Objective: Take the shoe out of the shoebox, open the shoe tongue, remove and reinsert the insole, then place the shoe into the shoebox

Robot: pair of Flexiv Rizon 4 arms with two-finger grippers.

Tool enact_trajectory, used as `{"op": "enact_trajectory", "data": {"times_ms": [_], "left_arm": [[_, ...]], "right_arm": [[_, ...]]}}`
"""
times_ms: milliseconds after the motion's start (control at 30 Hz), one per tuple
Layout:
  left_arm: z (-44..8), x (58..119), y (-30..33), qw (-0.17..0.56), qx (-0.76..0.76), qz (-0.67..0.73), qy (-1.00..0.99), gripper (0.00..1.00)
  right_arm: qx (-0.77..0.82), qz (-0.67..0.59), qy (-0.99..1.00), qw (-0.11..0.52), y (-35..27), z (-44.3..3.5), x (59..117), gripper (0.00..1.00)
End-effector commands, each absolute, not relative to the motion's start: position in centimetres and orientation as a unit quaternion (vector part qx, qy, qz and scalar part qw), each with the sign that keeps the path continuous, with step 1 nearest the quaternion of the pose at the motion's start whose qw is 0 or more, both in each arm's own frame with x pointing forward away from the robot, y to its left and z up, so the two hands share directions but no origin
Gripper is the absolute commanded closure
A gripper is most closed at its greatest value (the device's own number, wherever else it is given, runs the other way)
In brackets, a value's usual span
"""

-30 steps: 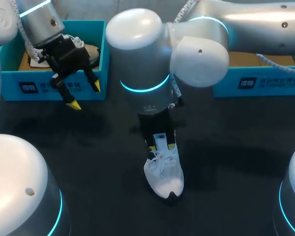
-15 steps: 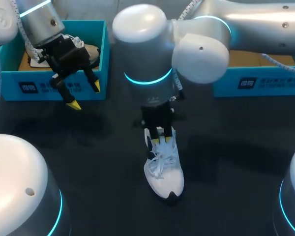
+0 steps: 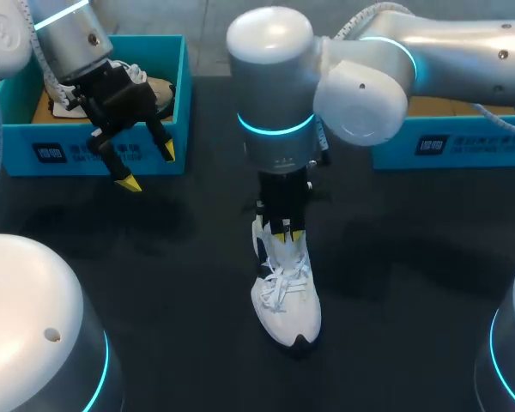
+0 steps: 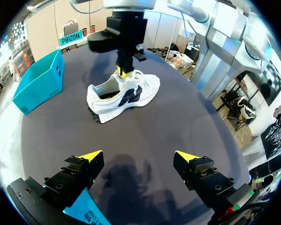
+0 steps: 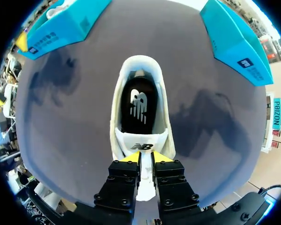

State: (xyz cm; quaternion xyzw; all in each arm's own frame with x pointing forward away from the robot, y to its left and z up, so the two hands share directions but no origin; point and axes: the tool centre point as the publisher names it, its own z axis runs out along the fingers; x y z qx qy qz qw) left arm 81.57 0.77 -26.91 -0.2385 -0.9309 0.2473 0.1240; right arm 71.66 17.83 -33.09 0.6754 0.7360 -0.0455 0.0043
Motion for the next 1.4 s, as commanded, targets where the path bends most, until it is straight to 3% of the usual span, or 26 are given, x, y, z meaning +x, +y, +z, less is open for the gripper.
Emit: {"op": "enact_trajectory", "data": {"times_ms": [33, 333, 900, 1167, 1267, 1367, 1400], "left_arm": [[-26.9, 81.6, 0.8, 0.124, -0.239, 0.247, -0.931, 0.0], [-26.9, 81.6, 0.8, 0.124, -0.239, 0.247, -0.931, 0.0], [-26.9, 81.6, 0.8, 0.124, -0.239, 0.247, -0.931, 0.0], [-26.9, 81.6, 0.8, 0.124, -0.239, 0.247, -0.931, 0.0], [-26.9, 81.6, 0.8, 0.124, -0.239, 0.247, -0.931, 0.0], [-26.9, 81.6, 0.8, 0.124, -0.239, 0.247, -0.931, 0.0], [-26.9, 81.6, 0.8, 0.124, -0.239, 0.247, -0.931, 0.0]], "right_arm": [[0.673, -0.032, 0.739, -0.011, 17.5, -33.7, 71.8, 0.87], [0.663, -0.018, 0.747, 0.035, 18.3, -30.3, 70.5, 0.8], [0.646, -0.005, 0.763, 0.003, 18.7, -33.2, 72.4, 0.76], [0.642, -0.004, 0.767, 0.026, 18.0, -30.5, 71.7, 0.72], [0.621, 0.009, 0.783, 0.032, 18.0, -29.3, 71.5, 0.64], [0.593, 0.026, 0.804, 0.037, 17.7, -28.5, 71.5, 0.49], [0.582, 0.027, 0.811, 0.044, 17.7, -28.2, 71.5, 0.2]]}}
